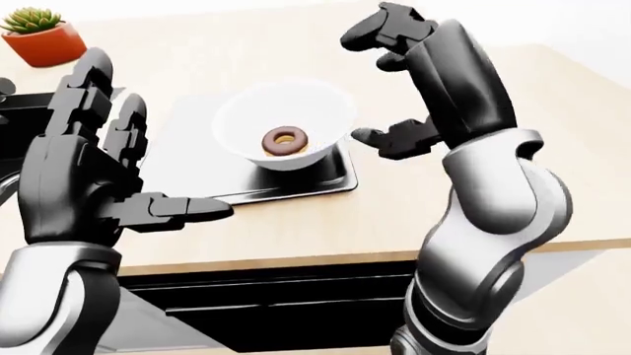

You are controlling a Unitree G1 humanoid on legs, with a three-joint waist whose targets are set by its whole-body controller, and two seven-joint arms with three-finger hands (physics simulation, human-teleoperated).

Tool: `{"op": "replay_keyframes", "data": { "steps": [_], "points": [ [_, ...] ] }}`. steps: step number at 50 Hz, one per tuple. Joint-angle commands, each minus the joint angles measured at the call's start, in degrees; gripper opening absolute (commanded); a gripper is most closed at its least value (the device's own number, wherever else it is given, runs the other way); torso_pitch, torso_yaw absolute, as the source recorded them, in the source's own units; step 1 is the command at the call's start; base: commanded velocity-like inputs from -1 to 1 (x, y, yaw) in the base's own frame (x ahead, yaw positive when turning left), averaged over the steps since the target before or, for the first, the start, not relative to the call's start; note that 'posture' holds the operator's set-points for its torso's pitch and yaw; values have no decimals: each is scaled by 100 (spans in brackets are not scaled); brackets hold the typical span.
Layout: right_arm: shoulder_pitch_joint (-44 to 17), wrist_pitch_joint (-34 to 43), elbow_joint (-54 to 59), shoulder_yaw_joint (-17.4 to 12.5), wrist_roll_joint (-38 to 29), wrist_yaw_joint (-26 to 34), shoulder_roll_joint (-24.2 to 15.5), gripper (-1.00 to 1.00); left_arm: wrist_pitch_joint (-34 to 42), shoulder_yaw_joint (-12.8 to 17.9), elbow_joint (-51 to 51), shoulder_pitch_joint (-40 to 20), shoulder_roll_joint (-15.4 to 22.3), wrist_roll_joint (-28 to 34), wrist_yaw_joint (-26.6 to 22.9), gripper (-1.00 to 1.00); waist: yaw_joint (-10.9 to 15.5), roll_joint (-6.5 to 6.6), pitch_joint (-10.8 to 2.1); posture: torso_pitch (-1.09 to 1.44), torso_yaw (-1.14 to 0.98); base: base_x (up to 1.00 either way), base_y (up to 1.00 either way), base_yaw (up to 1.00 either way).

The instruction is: Pick up the bowl with donut and place it on the tray. Pick up the cupcake and place it on the tray.

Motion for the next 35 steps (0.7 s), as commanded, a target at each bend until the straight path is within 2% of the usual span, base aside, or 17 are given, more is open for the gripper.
{"op": "replay_keyframes", "data": {
  "steps": [1, 2, 6, 7, 10, 13, 17, 18, 23, 25, 27, 28, 29, 30, 31, 32, 35],
  "points": [
    [-126, 335, -155, -45, 268, -34, -125, 83, -116, 55, -120, -117, 68, 1, 45, 100, 1, 19, -114, 0, 0, 0, 0, 0],
    [-123, 475, -207, -80, 419, -113, -170, 100, -101, 49, -127, -125, 68, -6, 57, 100, 1, 16, -111, 0, 0, 0, 0, 0],
    [-29, 692, -290, -56, 645, -234, -445, 100, -69, 34, -145, -148, 71, -19, 81, 100, 2, 3, -106, 0, 0, 0, 0, 0],
    [3, 726, -306, -58, 710, -270, -472, 100, -69, 40, -142, -148, 75, -23, 79, 100, 19, 23, -179, 0, 0, -12, 4, 0],
    [60, 812, -333, -75, 895, -404, -555, 100, -63, 44, -141, -156, 82, -37, 85, 100, 18, -55, -231, 0, 0, -21, 9, 0],
    [177, 839, -371, -78, 1103, -545, -617, 100, -60, -11, -150, -158, 73, -15, 97, 100, 17, -97, -182, 0, 0, -29, 11, 0],
    [189, 866, -351, -58, 1155, -629, -674, 100, -44, -48, -131, -212, 74, 5, 102, 100, 26, -365, -260, 0, 0, -48, 24, 0],
    [192, 870, -350, -47, 1151, -635, -678, 100, -47, -54, -131, -208, 73, 10, 97, 100, 44, -397, -236, 0, 0, -56, 29, 0],
    [255, 802, -325, -42, 1249, -759, -680, 100, -37, -105, -115, -237, 59, 42, 96, 100, 133, -335, -133, 0, 0, -59, 42, 0],
    [320, 743, -271, -64, 1342, -894, -712, 100, -22, -102, -129, -241, 45, 41, 93, 100, 141, -253, -121, 0, 0, -60, 60, 0],
    [319, 759, -287, -40, 1326, -887, -710, 100, -25, -107, -120, -243, 45, 53, 85, 100, 99, -44, -126, 0, 0, -61, 66, 0],
    [326, 748, -275, -41, 1348, -917, -707, 100, -14, -94, -122, -253, 44, 47, 85, 100, 78, 175, -159, 0, 0, -60, 70, 0],
    [331, 742, -274, -29, 1353, -937, -701, 100, -1, -87, -128, -264, 49, 41, 88, 100, 10, 282, -222, 0, 0, -47, 77, 0],
    [342, 727, -259, -29, 1373, -967, -699, 100, 2, -88, -127, -266, 49, 43, 90, 100, 121, 58, -91, 0, 0, -44, 79, 0],
    [344, 726, -260, -28, 1384, -977, -696, 100, -13, -103, -128, -251, 44, 54, 84, 100, 18, 48, -91, 0, 0, -41, 80, 0],
    [355, 723, -261, -28, 1397, -995, -695, 100, -39, -134, -120, -233, 38, 84, 77, 100, 0, 22, -146, 0, 0, -39, 80, 0],
    [415, 717, -309, -16, 1422, -1012, -691, 100, -32, -181, -139, -240, 12, 124, 70, 100, -58, -95, -132, 0, 0, -36, 83, 0]
  ]
}}
